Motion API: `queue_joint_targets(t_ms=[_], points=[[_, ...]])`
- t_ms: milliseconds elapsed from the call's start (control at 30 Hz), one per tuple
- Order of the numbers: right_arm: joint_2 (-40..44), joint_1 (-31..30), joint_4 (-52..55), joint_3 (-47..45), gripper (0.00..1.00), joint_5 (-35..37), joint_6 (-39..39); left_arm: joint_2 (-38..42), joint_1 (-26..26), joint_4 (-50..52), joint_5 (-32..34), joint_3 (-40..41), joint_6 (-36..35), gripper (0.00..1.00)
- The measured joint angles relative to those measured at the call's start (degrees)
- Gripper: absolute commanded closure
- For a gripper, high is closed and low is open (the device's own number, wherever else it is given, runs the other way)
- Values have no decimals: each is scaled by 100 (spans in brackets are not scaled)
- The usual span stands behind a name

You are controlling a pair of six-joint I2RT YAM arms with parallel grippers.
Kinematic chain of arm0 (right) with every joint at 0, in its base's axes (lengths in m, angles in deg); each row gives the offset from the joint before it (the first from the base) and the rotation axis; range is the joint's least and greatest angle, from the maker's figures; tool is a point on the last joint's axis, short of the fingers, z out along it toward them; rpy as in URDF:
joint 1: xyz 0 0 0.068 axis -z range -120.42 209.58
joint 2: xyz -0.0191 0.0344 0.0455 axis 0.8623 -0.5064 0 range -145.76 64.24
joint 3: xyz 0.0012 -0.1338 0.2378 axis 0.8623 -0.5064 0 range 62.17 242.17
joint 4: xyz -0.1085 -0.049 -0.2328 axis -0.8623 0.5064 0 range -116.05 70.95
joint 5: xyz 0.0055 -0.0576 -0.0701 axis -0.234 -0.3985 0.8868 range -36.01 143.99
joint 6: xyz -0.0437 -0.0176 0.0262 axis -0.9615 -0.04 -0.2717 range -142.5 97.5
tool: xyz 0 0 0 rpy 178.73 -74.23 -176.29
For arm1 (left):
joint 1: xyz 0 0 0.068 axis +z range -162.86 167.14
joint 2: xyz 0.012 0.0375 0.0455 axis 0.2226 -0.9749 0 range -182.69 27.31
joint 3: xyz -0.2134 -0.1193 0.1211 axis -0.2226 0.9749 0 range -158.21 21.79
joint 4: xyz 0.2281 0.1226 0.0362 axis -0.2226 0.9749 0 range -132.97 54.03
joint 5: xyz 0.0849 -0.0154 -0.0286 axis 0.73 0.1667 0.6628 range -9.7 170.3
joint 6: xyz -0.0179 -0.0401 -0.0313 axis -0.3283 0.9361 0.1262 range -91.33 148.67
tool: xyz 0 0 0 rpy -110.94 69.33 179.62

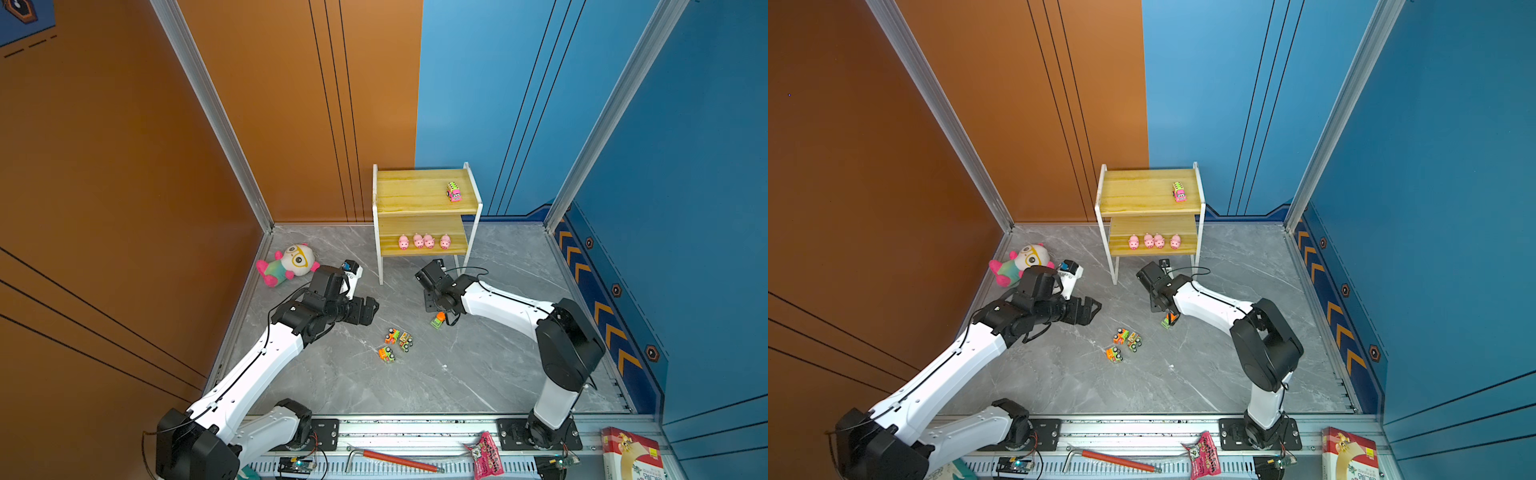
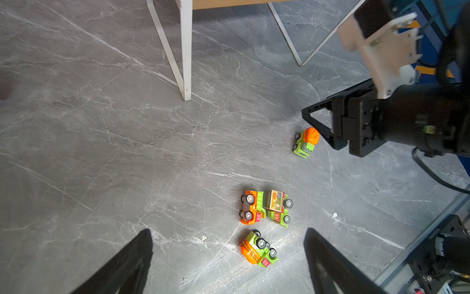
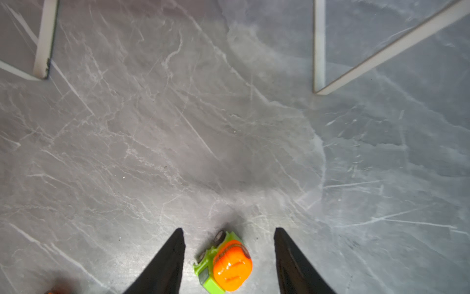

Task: Organize plastic toys on shelves
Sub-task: Rotate the plastic toy at the center of the table, then pick up the plastic toy from the center of the table.

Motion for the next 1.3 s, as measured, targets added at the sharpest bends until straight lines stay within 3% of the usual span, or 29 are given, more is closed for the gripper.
queue_joint_targets(t_ms=[233,433,567,933,1300], points=[[1213,-212,-184,-955,33,393,1537,153,33,-22,-22,15,81,6],[1174,-686,-170,-1591,32,369,3206,326,35,-61,-153,22,122,6],[909,-841,-190,-1556,30,358,3829,369,37,-87,-192,39,127,6],[-509,-831,-192,-778,33,260,4295,466,37,-90,-232,87,127,6],[-828,-535,-192,-514,55,236,4159,466,122,-92,-280,90,170,6]])
